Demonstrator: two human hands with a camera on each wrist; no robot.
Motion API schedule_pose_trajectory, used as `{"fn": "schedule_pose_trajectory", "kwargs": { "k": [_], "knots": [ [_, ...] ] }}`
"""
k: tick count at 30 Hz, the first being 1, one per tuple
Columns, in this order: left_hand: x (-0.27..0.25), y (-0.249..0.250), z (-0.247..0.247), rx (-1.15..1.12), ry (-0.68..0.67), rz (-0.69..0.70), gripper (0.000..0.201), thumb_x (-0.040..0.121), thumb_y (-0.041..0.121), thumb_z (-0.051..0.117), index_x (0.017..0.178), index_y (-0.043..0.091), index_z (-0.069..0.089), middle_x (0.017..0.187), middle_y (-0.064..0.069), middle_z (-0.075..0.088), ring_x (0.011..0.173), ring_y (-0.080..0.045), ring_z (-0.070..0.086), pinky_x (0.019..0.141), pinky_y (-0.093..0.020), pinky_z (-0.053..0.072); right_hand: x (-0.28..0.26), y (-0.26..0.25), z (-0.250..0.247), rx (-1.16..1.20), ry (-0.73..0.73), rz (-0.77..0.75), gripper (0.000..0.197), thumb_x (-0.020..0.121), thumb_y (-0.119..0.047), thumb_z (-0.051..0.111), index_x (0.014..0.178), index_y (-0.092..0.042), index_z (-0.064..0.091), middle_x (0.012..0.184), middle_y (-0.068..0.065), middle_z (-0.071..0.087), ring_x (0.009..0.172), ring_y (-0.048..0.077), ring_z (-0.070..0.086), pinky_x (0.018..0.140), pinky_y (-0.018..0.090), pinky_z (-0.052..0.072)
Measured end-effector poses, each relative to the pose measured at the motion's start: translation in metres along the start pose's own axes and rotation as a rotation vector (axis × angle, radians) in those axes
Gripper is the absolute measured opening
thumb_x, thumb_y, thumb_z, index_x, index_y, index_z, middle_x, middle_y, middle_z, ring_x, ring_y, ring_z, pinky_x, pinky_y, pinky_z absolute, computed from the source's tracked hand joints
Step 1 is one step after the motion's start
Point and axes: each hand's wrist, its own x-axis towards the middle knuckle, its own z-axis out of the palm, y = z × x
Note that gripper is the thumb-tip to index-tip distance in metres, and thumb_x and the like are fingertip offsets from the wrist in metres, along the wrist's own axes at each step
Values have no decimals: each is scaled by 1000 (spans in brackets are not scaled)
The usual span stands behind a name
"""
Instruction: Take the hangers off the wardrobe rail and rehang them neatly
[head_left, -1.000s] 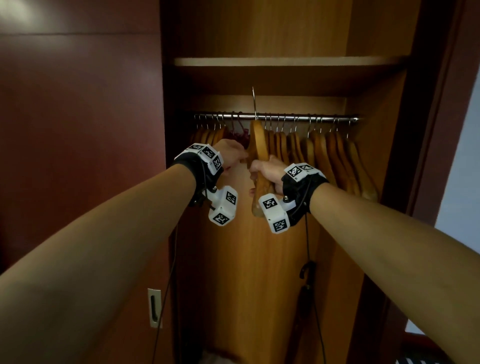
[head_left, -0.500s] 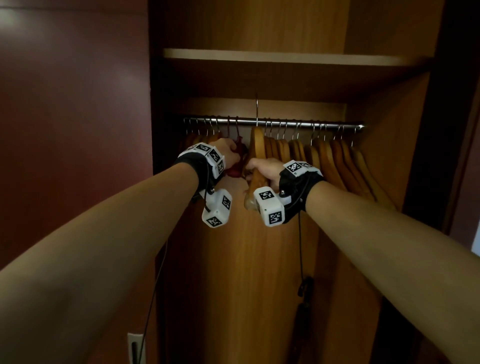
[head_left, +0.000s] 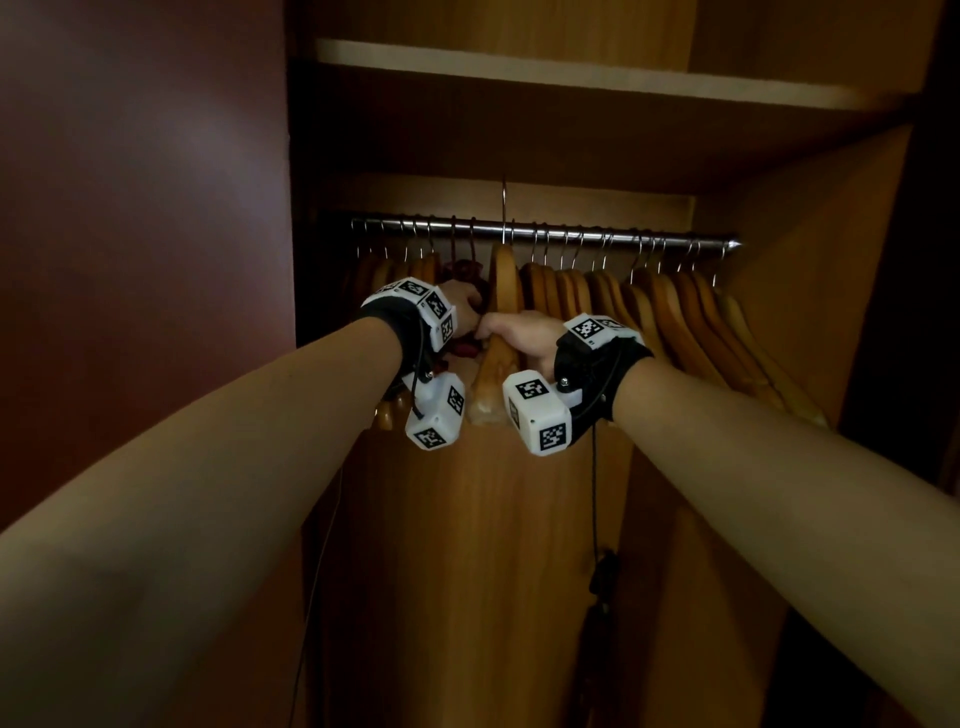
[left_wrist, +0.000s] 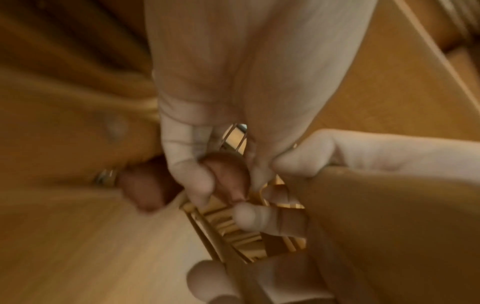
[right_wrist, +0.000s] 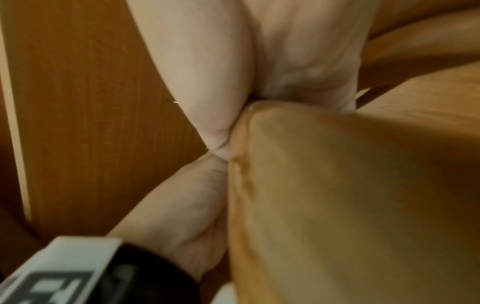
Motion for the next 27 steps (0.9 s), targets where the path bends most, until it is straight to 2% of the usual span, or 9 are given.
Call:
{"fn": "schedule_pose_trajectory", "kwargs": {
  "k": [3, 5, 7, 8, 11, 15, 19, 23, 27],
  "knots": [
    [1, -1, 6, -52, -91, -13, 53, 92, 5, 56, 142, 16, 44, 135, -15, 53, 112, -33, 59, 88, -42, 55, -3, 5, 3, -12, 24, 0, 52, 76, -20, 69, 121, 4, 59, 109, 24, 69, 93, 37, 68, 90, 52, 54],
    [-1, 1, 7, -108, -135, -10, 46, 94, 6, 54, 138, 15, 47, 125, -17, 59, 95, -30, 64, 72, -34, 58, -7, 8, 3, 5, 25, 2, 54, 74, -17, 70, 121, 5, 58, 110, 25, 68, 94, 39, 68, 90, 56, 52],
    [-4, 2, 6, -141, -133, 19, 38, 96, 9, 51, 133, 11, 52, 120, -21, 62, 76, -24, 60, 54, -27, 50, -11, 12, 3, 24, 4, 1, 56, 73, -14, 68, 124, 6, 55, 103, 25, 67, 89, 38, 66, 91, 58, 50],
    [-6, 3, 5, -138, -118, 28, 36, 97, 11, 50, 132, 8, 54, 123, -22, 62, 76, -23, 57, 53, -25, 45, -13, 14, 3, 24, 0, -2, 54, 76, -13, 68, 125, 7, 54, 100, 24, 66, 87, 37, 65, 91, 59, 50],
    [-11, 3, 2, -267, -101, -72, 43, 98, 33, 50, 132, 7, 53, 126, -21, 60, 84, -26, 60, 66, -28, 49, -17, 20, 5, 40, -21, -6, 51, 83, -14, 68, 128, 3, 52, 105, 23, 69, 88, 37, 69, 82, 57, 55],
    [-16, 5, 3, -225, -156, -199, 80, 81, 64, 61, 137, 9, 46, 130, -16, 56, 108, -33, 60, 93, -44, 51, -17, 28, 8, 92, -115, -10, 44, 88, -12, 69, 127, -1, 53, 111, 22, 69, 93, 35, 70, 71, 44, 60],
    [-12, 6, 5, -189, -165, -169, 71, 84, 45, 69, 136, 3, 47, 133, -16, 54, 117, -31, 55, 97, -40, 49, -19, 32, 8, 126, -175, -20, 43, 88, -16, 69, 128, -4, 55, 110, 19, 71, 98, 34, 70, 84, 48, 57],
    [-8, 8, 10, -270, -137, -186, 68, 85, 38, 70, 137, 1, 46, 133, -18, 54, 114, -32, 57, 98, -43, 49, -17, 26, 2, 25, -126, -10, 40, 88, -19, 69, 121, 1, 56, 95, 15, 71, 82, 29, 70, 71, 40, 59],
    [-4, 8, 15, -298, -105, -203, 65, 86, 37, 69, 134, -1, 47, 128, -18, 57, 105, -30, 60, 94, -41, 51, -17, 18, -3, 13, -95, 6, 44, 85, -9, 70, 124, 4, 54, 110, 20, 68, 100, 37, 68, 90, 56, 53]
  ]
}}
